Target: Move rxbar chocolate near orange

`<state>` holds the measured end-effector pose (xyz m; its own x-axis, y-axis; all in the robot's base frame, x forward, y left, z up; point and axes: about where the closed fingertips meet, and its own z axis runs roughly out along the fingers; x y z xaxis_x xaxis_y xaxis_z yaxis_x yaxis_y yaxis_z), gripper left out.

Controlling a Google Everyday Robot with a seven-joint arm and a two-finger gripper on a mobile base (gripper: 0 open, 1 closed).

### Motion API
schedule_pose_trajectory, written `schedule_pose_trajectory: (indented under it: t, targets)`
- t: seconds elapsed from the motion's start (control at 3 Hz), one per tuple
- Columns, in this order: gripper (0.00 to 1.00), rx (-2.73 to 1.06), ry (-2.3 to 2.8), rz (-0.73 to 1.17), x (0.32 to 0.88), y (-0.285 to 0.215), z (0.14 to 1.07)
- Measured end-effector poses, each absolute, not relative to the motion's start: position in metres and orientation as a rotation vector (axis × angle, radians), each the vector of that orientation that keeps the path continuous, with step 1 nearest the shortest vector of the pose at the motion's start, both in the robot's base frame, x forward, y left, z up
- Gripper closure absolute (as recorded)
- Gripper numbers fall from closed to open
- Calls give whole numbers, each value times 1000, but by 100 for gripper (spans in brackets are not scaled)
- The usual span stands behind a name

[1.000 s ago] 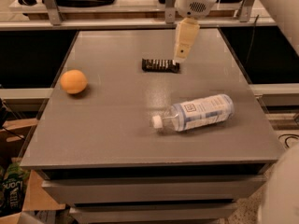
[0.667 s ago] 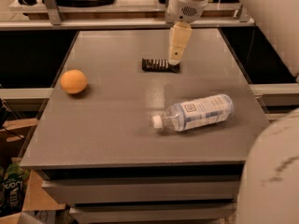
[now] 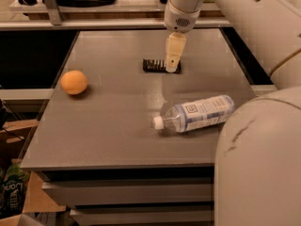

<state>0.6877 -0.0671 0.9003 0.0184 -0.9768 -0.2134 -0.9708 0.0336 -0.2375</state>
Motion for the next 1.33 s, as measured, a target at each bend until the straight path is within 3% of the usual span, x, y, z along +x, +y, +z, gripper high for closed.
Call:
schedule_pose_trajectory:
  t: [1.33]
  targets:
    - [0,-2065,2043,112,695,-44,843]
